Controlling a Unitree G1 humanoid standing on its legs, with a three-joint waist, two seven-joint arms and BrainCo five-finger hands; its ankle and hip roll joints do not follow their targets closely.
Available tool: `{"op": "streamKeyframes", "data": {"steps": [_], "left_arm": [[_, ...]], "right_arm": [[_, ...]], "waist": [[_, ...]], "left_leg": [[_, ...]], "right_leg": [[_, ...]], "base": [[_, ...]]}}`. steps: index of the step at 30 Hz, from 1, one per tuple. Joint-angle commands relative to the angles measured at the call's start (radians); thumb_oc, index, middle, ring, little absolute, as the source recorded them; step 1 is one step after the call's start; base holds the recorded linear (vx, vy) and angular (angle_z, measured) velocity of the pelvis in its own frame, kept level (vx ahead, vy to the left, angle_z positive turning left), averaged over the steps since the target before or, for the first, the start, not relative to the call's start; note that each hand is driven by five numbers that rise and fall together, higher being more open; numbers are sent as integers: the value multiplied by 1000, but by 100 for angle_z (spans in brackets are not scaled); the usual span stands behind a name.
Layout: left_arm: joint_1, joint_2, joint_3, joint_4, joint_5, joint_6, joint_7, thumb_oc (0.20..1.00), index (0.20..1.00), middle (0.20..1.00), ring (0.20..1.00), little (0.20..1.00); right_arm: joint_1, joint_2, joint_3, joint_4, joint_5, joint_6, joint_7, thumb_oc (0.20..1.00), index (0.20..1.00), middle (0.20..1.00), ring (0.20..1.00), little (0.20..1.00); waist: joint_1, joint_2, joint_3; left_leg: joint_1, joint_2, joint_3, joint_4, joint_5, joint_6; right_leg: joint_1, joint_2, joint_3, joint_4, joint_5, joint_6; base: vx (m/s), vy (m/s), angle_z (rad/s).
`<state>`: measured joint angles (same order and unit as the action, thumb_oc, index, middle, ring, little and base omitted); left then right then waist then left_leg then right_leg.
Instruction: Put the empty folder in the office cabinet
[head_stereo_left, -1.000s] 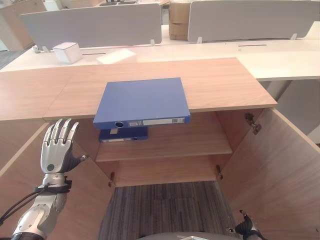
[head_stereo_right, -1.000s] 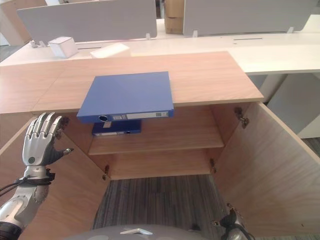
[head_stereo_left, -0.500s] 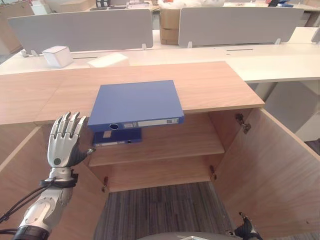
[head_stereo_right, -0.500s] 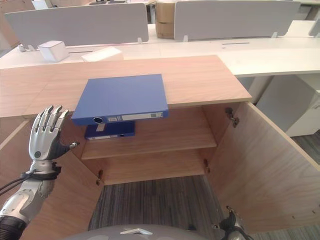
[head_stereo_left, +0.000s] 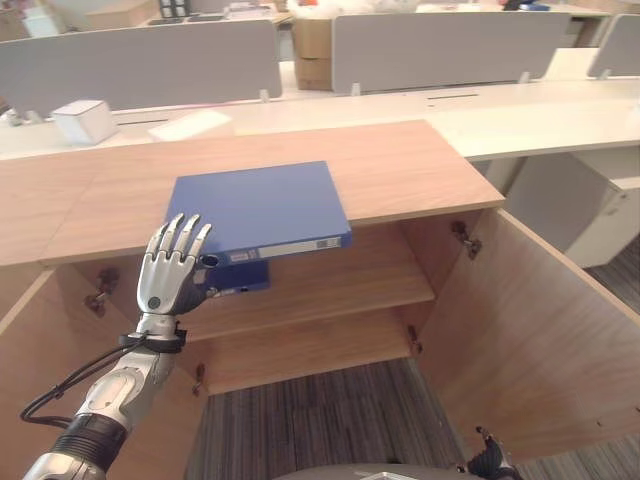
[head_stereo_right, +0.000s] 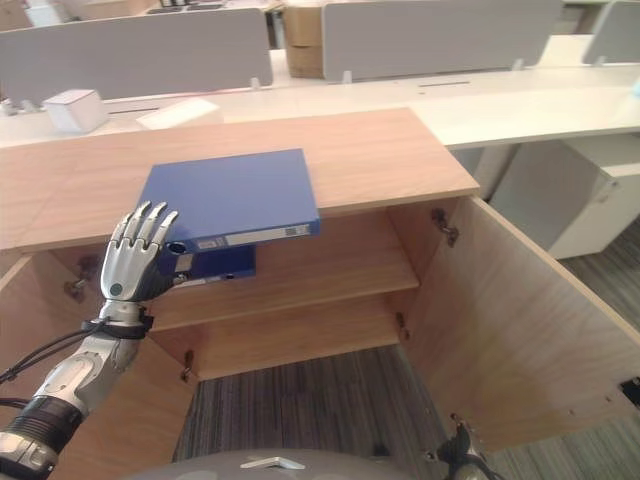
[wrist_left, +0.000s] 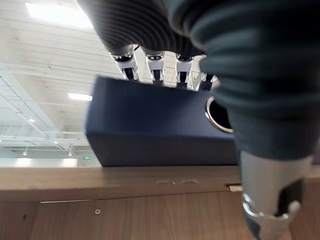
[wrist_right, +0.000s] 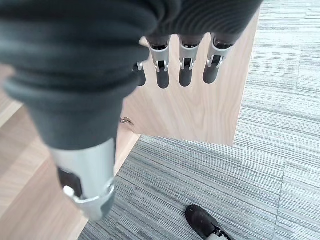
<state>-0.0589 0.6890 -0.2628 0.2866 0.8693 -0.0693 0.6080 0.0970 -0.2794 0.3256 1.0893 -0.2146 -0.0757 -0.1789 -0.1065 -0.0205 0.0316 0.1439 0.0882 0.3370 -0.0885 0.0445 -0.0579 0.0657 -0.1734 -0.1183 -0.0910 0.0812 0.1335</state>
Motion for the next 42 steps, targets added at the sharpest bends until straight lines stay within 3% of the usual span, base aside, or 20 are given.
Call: {"op": "streamKeyframes", "data": {"steps": [1,12,13,15,29,32,35,39,40,42], "left_arm": [[-156,29,-1,58,-19,26,37,1000,1000,1000,1000,1000],[-277,-6,-107,190,-9,72,47,1000,1000,1000,1000,1000],[-328,-8,-137,261,-10,95,47,1000,1000,1000,1000,1000],[-358,-12,-157,314,-18,103,43,200,200,200,200,200],[-348,29,-121,273,-44,91,42,200,200,200,200,200],[-336,51,-80,183,-53,78,50,200,200,200,200,200],[-306,74,38,-19,-116,22,71,200,200,200,200,200],[-296,73,66,-65,-138,6,72,200,200,200,200,200],[-265,61,150,-225,-231,-66,61,200,200,200,200,200],[-265,61,150,-225,-231,-66,61,200,200,200,200,200]], "right_arm": [[-70,-24,39,-20,16,-25,-30,1000,1000,1000,1000,1000],[-70,-27,56,-29,15,-27,-35,1000,1000,1000,1000,1000],[-72,-31,67,-30,17,-29,-35,1000,1000,1000,1000,1000],[-73,-34,69,-31,18,-33,-34,1000,1000,1000,1000,1000],[-72,-35,62,-25,22,-37,-39,1000,1000,1000,1000,1000],[-70,-34,57,-25,17,-32,-41,1000,1000,1000,1000,1000],[-64,-30,42,-33,4,-23,-51,1000,1000,1000,1000,1000],[-63,-31,40,-35,2,-20,-52,1000,1000,1000,1000,1000],[-61,-31,31,-41,-5,-13,-53,1000,1000,1000,1000,1000],[-61,-31,31,-41,-5,-13,-53,1000,1000,1000,1000,1000]], "waist": [[2,8,17],[-28,4,10],[-40,4,6],[-44,5,4],[-42,9,-1],[-34,8,-1],[-14,1,-1],[-13,0,-1],[-3,-3,0],[-3,-3,0]], "left_leg": [[57,90,-59,1,-92,-66],[76,85,-37,1,-104,-62],[80,84,-32,1,-106,-62],[83,84,-27,1,-107,-62],[94,82,-25,1,-111,-63],[94,81,-31,1,-111,-62],[89,81,-45,1,-110,-62],[88,81,-47,1,-110,-62],[86,82,-55,1,-108,-63],[86,82,-55,1,-108,-63]], "right_leg": [[-9,-73,11,29,-11,77],[-17,-71,38,31,-7,80],[-20,-69,46,31,-5,82],[-20,-69,49,33,-4,83],[-12,-68,51,31,-5,84],[-6,-69,44,31,-6,84],[2,-72,31,29,-7,82],[4,-72,29,28,-7,81],[9,-74,20,27,-7,80],[9,-74,20,27,-7,80]], "base": [[20,3,-11],[20,8,-6],[14,7,-7],[10,7,-9],[4,3,-4],[0,0,0],[-16,10,3],[-9,3,10],[-24,6,18],[-12,3,9]]}}
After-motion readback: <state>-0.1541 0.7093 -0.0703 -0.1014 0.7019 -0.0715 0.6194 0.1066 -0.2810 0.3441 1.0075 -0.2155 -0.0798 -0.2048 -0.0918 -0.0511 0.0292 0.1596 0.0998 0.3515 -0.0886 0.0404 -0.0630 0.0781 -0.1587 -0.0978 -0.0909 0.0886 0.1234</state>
